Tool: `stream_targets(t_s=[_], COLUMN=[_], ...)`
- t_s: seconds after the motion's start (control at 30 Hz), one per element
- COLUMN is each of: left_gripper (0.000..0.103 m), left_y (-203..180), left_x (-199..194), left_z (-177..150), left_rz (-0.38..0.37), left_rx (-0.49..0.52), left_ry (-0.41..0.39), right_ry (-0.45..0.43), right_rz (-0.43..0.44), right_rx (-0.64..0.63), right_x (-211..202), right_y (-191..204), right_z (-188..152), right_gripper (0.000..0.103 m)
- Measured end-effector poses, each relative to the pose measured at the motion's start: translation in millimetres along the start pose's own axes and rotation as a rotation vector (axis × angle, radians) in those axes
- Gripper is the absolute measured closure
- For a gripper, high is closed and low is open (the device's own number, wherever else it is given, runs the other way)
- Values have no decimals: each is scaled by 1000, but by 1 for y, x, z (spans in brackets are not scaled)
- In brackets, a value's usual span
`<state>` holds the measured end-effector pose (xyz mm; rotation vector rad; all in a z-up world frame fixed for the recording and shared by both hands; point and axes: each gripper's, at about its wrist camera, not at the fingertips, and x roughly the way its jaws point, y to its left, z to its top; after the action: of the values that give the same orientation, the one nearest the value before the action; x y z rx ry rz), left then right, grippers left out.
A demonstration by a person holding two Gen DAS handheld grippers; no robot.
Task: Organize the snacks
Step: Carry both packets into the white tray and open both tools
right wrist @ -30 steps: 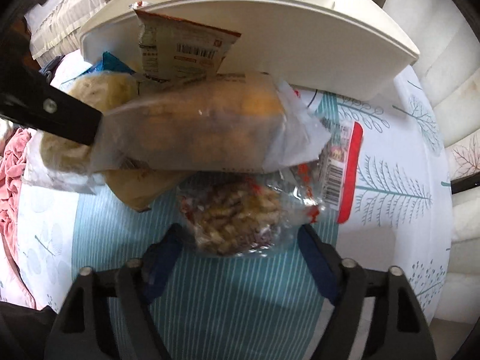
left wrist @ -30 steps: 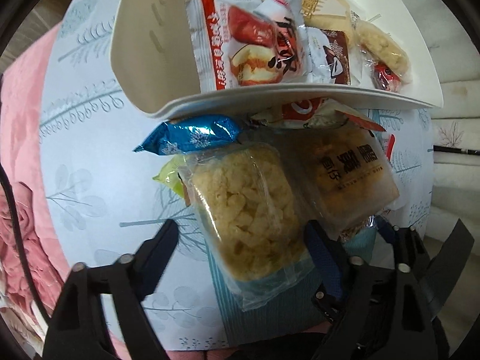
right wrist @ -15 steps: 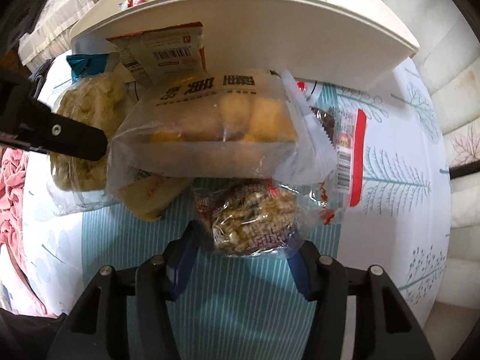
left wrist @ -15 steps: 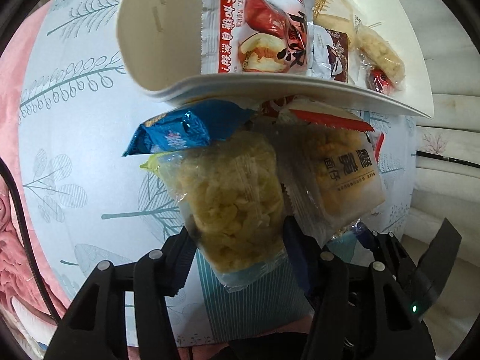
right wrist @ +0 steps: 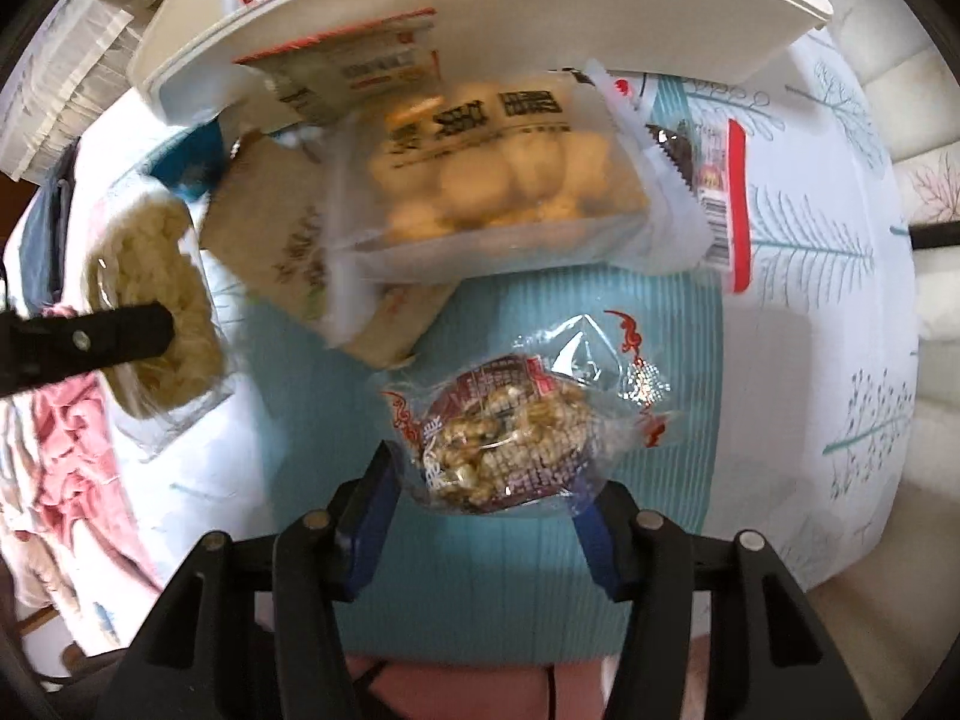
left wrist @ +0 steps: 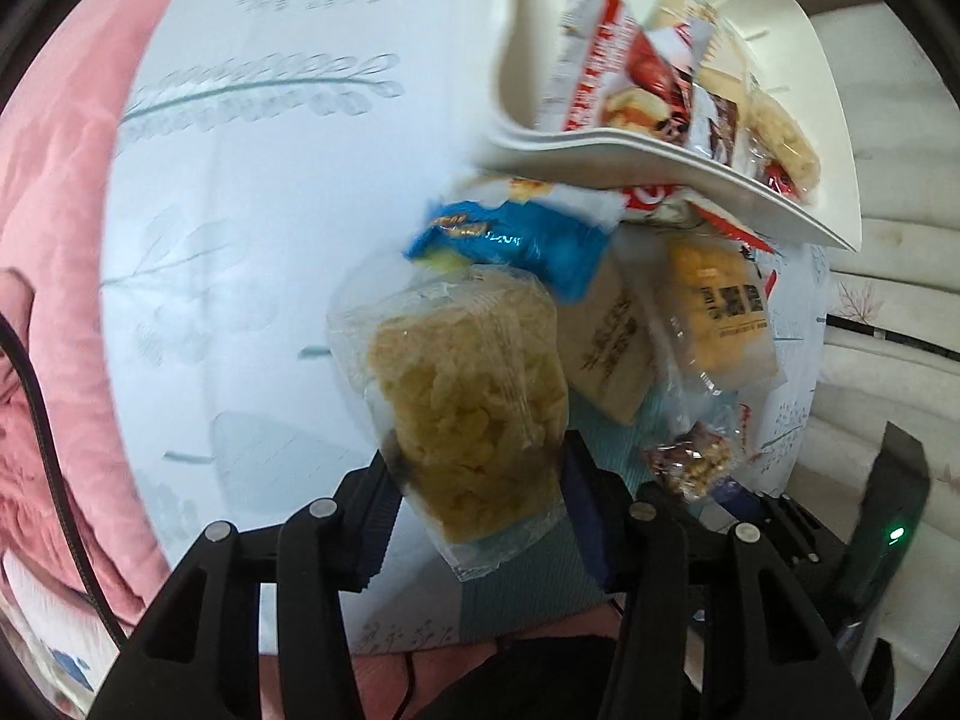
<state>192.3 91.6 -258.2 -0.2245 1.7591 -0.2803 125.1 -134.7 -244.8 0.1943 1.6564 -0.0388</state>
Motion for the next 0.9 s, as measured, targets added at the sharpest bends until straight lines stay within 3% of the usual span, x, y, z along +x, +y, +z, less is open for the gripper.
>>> stream_targets(t_s=[0.33, 0.6, 0.63, 0.9], left_gripper=[54, 54, 54, 54], left_y=[11, -8, -9, -47], left_x=[-31, -71, -78, -117], left_z=[-33, -41, -41, -27], left_rz=[46, 33, 35, 63], left_rx=[-64, -113, -114, -118], left_ry=[-63, -164, -180, -294], right_ry=[43, -48, -58, -199], right_rz=[141, 176, 177, 202], right_rx=[-73, -222, -229, -261], right_x=[-44, -92, -97, -140], right_y=[27, 42, 42, 15], right_z=[25, 30, 14, 20], right_gripper=[48, 48, 48, 48])
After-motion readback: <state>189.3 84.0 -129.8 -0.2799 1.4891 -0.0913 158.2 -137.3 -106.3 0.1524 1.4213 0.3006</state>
